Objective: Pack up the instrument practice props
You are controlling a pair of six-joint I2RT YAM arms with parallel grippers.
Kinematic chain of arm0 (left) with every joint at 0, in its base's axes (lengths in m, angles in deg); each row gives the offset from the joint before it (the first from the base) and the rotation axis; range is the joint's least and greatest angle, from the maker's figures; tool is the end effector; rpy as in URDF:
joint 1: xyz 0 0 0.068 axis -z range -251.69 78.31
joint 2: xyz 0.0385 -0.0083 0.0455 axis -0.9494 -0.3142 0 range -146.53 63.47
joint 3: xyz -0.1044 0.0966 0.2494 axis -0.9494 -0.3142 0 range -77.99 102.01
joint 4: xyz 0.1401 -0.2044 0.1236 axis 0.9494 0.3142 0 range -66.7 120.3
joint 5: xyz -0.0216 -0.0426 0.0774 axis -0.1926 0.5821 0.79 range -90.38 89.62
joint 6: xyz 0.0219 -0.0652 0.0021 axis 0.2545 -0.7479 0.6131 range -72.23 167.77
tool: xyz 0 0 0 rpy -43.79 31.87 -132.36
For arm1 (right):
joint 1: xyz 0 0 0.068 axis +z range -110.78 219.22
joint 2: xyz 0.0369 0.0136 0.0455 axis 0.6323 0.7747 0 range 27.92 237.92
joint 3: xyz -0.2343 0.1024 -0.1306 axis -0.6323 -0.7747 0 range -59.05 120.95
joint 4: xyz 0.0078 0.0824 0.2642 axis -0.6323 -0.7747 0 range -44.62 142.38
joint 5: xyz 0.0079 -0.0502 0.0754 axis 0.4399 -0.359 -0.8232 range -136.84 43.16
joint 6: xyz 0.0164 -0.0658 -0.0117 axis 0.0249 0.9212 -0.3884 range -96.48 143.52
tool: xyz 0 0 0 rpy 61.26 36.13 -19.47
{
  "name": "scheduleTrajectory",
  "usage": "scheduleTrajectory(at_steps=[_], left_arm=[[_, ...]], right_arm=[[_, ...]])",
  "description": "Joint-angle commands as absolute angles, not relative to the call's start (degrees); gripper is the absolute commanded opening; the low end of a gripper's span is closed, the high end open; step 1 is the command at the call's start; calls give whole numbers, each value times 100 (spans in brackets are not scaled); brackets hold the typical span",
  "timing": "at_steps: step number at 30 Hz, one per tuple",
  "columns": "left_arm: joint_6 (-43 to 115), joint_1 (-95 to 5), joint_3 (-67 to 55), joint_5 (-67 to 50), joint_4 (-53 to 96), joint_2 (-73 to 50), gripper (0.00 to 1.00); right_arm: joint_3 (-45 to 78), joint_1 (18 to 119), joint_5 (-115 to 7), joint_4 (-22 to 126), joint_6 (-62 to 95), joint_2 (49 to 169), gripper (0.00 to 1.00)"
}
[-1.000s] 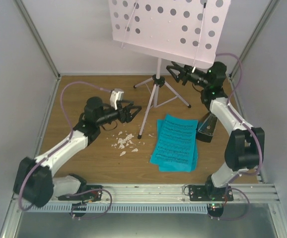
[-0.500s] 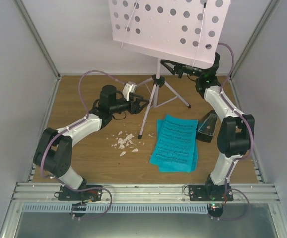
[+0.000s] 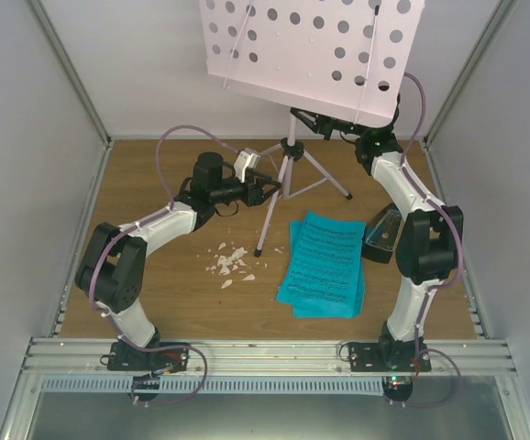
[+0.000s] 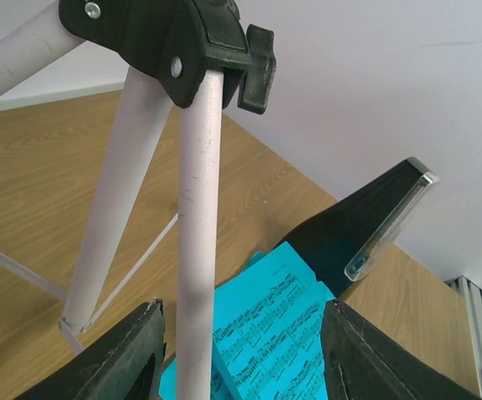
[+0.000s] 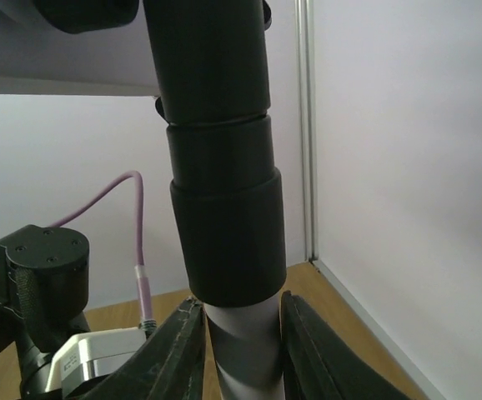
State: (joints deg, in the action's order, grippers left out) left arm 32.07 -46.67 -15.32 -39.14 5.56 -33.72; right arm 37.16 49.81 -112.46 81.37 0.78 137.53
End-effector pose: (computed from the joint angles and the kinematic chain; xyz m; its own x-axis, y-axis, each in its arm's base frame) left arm 0.3628 -0.2077 0.2574 -0.4881 -0.0050 -0.8728 0.7696 0.4693 -0.4330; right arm 0.4576 0.1370 0.4000 -0.1188 0.1401 -0.9830 -0.9675 0.2064 0.1463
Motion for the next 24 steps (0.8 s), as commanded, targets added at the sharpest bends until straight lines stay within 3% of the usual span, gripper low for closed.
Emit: scheduleTrajectory(at_steps=[1,12,20,24], left_arm=[[3395,-4642,-1237,-3941,400,-3541,53],[3582,-4638,-880,-3911,553,-3954,46],[3713,-4573,-748,-3936,619,-4106,37],[3713,-4543,-767,-3911,581,-4121,32]], right_arm=[[4021,5146,-11518,7955,267,13904,26],[4071,5174,-11596,7912,378,13981,20],[4109,5204,-11553,7786,541,14031,30],[4159,5199,-11596,7822,504,14059,27]])
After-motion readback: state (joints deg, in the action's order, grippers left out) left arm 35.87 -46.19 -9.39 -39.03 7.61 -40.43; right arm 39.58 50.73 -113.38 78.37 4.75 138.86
